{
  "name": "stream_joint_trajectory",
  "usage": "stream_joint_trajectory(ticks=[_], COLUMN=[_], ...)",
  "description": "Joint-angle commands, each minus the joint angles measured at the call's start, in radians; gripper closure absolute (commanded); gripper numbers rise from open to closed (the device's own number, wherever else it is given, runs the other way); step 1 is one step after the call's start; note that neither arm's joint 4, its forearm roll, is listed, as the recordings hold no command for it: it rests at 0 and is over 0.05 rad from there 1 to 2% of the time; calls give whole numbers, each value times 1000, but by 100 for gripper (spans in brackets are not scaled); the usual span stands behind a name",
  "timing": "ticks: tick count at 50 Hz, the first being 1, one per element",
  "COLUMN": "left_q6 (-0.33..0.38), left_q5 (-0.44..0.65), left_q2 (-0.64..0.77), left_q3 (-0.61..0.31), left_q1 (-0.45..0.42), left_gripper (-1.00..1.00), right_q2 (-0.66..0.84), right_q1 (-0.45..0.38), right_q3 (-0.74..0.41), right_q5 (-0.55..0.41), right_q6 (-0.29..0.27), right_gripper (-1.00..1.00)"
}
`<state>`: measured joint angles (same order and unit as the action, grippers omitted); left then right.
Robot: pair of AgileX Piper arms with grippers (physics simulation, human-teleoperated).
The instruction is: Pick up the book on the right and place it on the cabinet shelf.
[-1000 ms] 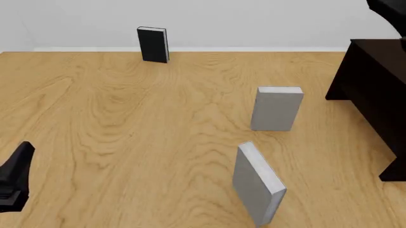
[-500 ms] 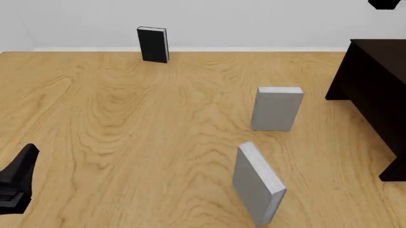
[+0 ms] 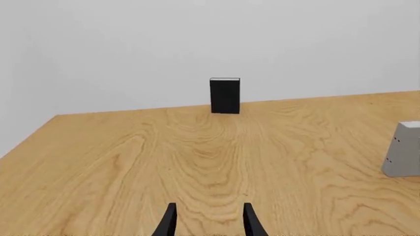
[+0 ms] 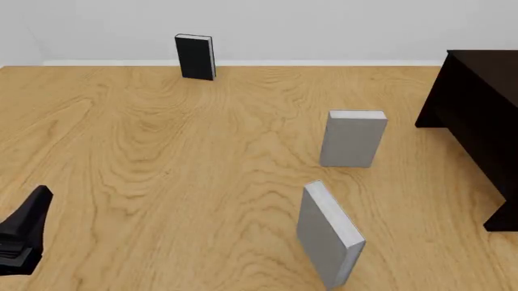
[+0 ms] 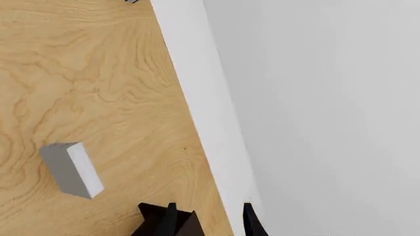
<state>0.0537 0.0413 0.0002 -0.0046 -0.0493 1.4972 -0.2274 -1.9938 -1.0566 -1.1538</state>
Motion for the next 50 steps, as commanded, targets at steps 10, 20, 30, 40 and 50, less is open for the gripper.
stream_joint_trajectory(ticks=[10,20,30,40,50], left_q6=[3,8,8,10,12], left_q5=[10,13,17,23,35], left_q2=[0,0,0,0,0], left_q3=[2,2,2,3,4], left_q1=[-11,-7,-20,-30,-40], left_gripper=[-100,-100,-100,-100,-100], right_q2=[240,228,202,213,236], right_q1=[24,-19,7,10,-18], right_q3=[-243,-114,26,54,81], right_q5=[-163,-163,-163,-163,-163], right_q6=[-9,20,-16,-11,16], right_gripper=[-100,-100,-100,-100,-100])
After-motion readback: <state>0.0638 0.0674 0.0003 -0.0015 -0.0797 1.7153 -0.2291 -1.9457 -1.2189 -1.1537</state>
